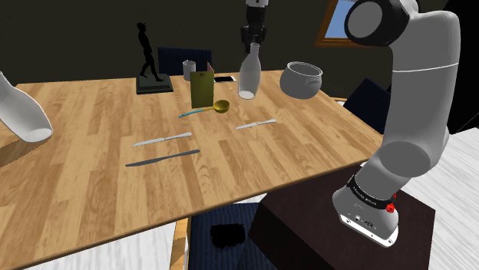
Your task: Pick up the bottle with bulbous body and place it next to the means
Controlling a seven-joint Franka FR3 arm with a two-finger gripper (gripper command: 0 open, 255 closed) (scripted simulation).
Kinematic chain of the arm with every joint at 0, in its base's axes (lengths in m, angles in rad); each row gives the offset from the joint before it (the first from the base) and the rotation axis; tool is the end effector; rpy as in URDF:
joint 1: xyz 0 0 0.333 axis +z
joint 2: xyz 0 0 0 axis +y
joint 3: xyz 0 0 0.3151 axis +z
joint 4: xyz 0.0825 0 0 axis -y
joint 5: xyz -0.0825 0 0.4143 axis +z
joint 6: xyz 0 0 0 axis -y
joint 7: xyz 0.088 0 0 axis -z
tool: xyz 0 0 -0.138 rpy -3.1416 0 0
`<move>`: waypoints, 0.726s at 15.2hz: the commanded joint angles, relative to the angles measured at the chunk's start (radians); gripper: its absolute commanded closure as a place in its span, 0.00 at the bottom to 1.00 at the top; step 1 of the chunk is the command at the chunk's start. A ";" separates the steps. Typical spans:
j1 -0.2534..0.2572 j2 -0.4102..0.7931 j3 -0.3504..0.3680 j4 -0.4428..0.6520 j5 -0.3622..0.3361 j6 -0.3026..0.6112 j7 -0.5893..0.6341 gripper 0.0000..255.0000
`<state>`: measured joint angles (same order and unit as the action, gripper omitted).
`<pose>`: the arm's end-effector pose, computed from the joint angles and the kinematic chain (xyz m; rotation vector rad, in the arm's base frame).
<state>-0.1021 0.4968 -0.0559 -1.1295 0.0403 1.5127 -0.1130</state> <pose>0.7060 -0.0977 0.4834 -3.1078 0.0617 0.1713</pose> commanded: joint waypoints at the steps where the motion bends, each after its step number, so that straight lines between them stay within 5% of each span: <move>1: 0.023 0.001 0.008 0.006 0.000 -0.005 0.031 1.00; 11: 0.174 0.053 0.062 0.091 -0.004 -0.031 0.231 1.00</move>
<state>0.0526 0.5334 -0.0008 -1.0681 0.0368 1.4935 0.0911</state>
